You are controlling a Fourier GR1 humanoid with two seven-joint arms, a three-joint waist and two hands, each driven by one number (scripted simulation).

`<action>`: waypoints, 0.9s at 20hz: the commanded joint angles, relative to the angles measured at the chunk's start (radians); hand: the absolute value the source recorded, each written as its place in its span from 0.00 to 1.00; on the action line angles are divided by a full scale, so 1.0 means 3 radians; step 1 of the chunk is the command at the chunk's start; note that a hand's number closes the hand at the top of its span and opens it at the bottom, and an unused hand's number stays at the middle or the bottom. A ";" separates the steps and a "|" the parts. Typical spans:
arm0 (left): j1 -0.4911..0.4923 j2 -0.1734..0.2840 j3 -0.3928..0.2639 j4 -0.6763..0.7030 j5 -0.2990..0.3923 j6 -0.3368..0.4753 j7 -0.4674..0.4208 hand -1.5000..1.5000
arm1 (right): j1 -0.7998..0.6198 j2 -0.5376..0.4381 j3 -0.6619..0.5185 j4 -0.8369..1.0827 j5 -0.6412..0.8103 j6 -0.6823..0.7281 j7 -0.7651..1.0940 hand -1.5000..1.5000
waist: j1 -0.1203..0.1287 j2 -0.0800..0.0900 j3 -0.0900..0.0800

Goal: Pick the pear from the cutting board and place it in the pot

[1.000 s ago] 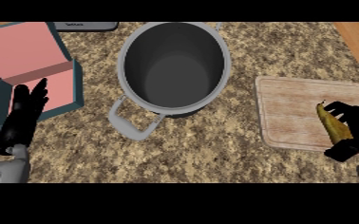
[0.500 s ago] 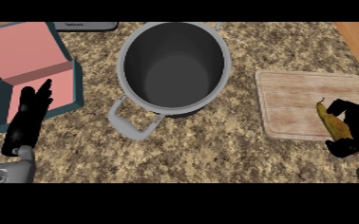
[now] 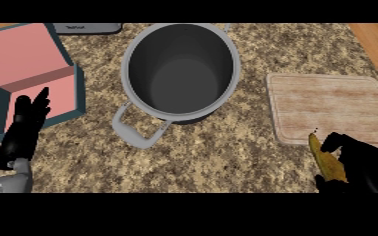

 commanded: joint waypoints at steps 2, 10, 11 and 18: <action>-0.0003 -0.0121 -0.0052 0.0165 -0.0061 0.0075 -0.0136 0.50 | 0.0163 0.0081 0.0135 -0.1004 0.0199 0.0303 0.0453 1.00 | -0.0005 0.0008 0.0000; 0.0035 0.0007 -0.0001 0.0028 -0.0004 -0.0049 -0.0057 0.50 | -0.0214 0.0437 0.0625 -0.1862 0.0406 -0.0250 0.0458 1.00 | 0.0056 0.0000 0.0001; -0.0237 0.0001 -0.0023 0.0084 -0.0089 0.0048 0.0127 0.50 | -0.0416 0.0405 0.0659 -0.2152 0.0321 0.0023 0.0542 1.00 | 0.0017 0.0004 -0.0003; -0.0131 -0.0097 -0.0090 -0.0007 -0.0084 0.0045 0.0069 0.50 | -0.1685 0.0415 0.0849 -0.2088 0.0563 0.0647 0.1069 1.00 | 0.0063 0.0001 -0.0008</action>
